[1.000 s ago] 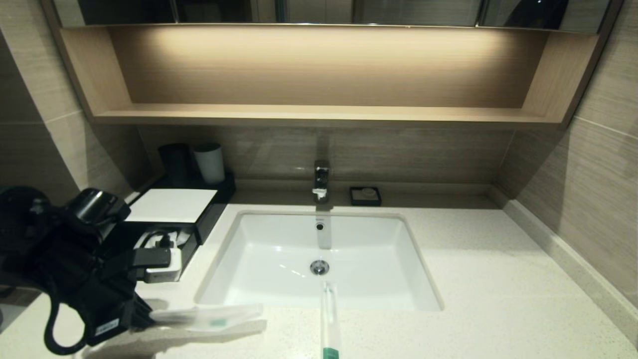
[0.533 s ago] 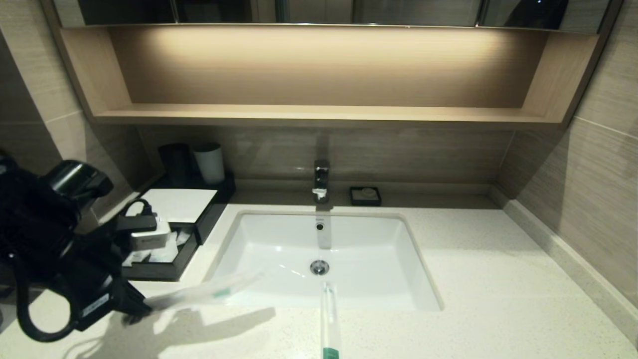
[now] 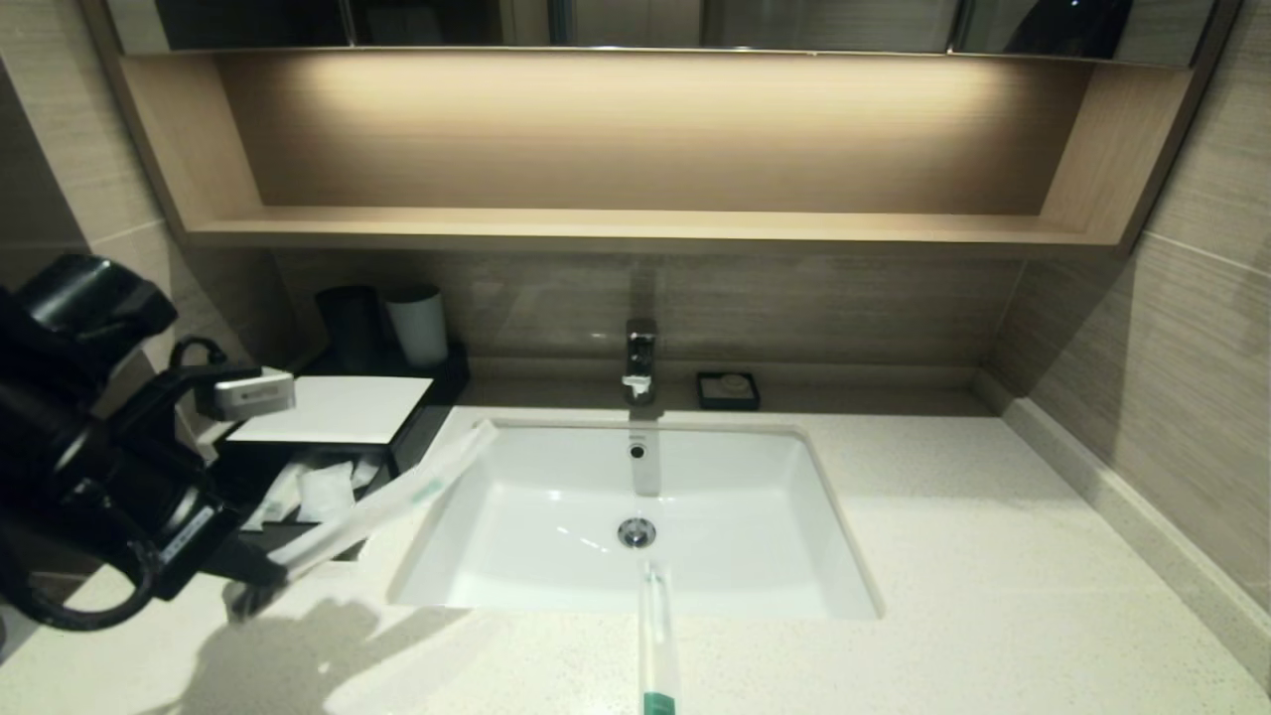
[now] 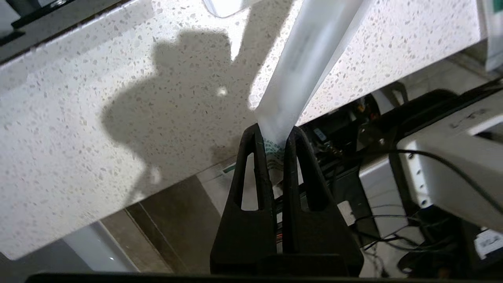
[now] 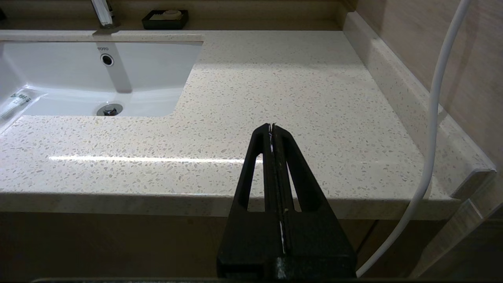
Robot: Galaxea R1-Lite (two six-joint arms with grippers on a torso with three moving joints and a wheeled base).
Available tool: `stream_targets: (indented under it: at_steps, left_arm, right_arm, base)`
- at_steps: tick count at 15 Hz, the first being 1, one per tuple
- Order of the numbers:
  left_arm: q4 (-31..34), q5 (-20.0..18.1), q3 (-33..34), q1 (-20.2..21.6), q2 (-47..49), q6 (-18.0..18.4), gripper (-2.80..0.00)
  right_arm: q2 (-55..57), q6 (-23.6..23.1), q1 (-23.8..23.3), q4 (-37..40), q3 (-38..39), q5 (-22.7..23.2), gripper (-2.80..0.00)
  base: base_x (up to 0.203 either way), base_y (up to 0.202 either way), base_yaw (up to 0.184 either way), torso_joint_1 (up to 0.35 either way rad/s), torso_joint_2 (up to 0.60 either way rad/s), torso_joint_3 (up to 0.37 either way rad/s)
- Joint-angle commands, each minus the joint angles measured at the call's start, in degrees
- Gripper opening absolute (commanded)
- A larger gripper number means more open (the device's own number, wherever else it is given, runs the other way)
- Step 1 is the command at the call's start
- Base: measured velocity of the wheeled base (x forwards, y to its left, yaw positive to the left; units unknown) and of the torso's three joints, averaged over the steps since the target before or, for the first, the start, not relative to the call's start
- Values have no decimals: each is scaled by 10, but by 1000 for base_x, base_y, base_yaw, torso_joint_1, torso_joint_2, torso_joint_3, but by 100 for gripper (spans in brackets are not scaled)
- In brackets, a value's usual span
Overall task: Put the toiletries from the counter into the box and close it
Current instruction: Place the bathroom toiletry into the drawer
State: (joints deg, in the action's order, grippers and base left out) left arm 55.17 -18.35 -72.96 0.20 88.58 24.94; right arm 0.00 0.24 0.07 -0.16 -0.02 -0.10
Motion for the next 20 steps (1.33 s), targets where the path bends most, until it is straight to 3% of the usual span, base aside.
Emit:
stream_targets:
  at_steps: [1, 3, 10, 12, 17, 20]
  left_arm:
    - [2, 7, -10, 1, -23, -78, -280]
    - [2, 52, -32, 2, -24, -146, -280]
    - [11, 196, -57, 9, -20, -274, -280]
    - [49, 217, -89, 26, -6, -282, -280]
    - [194, 222, -225, 77, 72, -281, -280]
    - [222, 269, -246, 96, 102, -280, -280]
  right_arm:
    - [0, 0, 0, 0, 1, 0, -280]
    - [0, 0, 0, 0, 1, 0, -280]
    - [0, 0, 0, 0, 1, 0, -280]
    - [0, 0, 0, 0, 1, 0, -280]
    - [0, 0, 0, 0, 1, 0, -280]
    - [0, 0, 0, 0, 1, 0, -280]
  base:
    - [0, 0, 0, 0, 0, 0]
    - [0, 0, 0, 0, 0, 0]
    - [0, 0, 0, 0, 0, 0]
    - [0, 0, 0, 0, 0, 0]
    - [0, 0, 0, 0, 0, 0]
    - [0, 0, 0, 0, 0, 0]
